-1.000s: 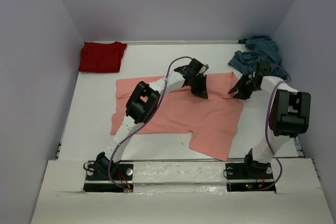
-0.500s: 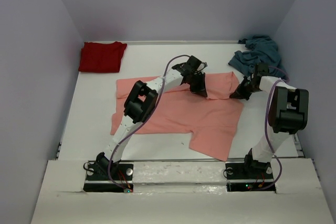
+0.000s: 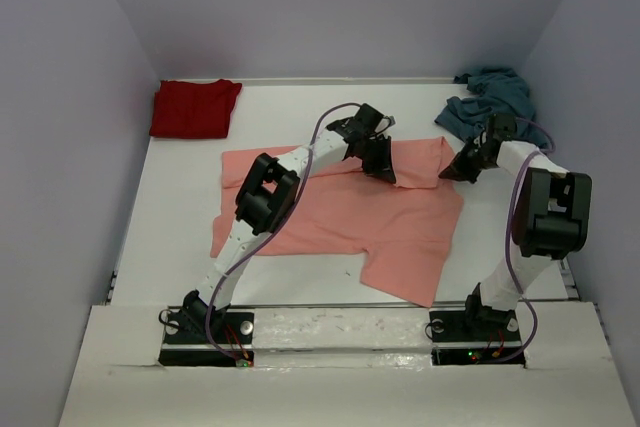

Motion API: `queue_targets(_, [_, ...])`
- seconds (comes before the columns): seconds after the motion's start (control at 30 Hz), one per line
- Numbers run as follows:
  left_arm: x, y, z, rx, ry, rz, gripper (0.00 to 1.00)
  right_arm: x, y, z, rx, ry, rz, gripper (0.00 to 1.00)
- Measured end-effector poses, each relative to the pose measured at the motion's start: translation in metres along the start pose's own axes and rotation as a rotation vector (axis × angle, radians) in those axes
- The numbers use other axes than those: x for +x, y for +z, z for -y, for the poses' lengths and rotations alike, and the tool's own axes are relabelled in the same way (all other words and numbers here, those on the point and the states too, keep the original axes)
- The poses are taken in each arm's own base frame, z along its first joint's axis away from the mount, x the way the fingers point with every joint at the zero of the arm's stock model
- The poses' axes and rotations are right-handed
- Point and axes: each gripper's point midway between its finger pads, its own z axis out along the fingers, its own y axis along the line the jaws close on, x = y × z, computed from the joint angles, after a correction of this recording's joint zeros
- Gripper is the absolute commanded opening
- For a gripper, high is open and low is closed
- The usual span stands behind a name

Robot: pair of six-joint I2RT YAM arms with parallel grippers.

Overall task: Fold and stack the t-shirts
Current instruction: Fold the tshirt

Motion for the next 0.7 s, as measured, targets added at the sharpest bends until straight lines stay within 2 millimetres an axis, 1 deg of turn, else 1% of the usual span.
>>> queue_targets(0.03, [0.0, 0.0, 0.0, 0.002, -0.002, -0.001, 0.02, -0.002, -0.003, -0.003, -0.007, -0.004, 0.008, 0.04])
queue_targets(0.07, [0.0, 0.0, 0.0, 0.003, -0.002, -0.002, 0.03, -0.003, -0.006, -0.006, -0.013, -0.009, 0.016, 0.12])
queue_targets(0.13, [0.0, -0.001, 0.0, 0.004, -0.005, -0.003, 0.03, -0.005, -0.011, -0.009, -0.02, -0.019, 0.029, 0.41])
queue_targets(0.23, [0.0, -0.001, 0.001, 0.005, -0.011, -0.004, 0.02, -0.007, -0.018, -0.012, -0.025, -0.025, 0.043, 0.52])
queue_targets(0.43, [-0.001, -0.011, 0.011, 0.027, -0.02, -0.006, 0.03, -0.005, -0.018, -0.011, -0.019, -0.027, 0.04, 0.54])
queue_targets(0.47, [-0.003, -0.013, 0.013, 0.032, -0.02, -0.002, 0.03, -0.004, -0.017, -0.009, -0.015, -0.025, 0.039, 0.57])
queue_targets(0.53, [-0.005, -0.018, 0.016, 0.04, -0.02, 0.003, 0.03, -0.003, -0.016, -0.007, -0.01, -0.025, 0.038, 0.58])
queue_targets(0.7, [-0.007, -0.024, 0.02, 0.051, -0.025, 0.007, 0.03, 0.001, -0.011, 0.001, 0.011, -0.023, 0.038, 0.58])
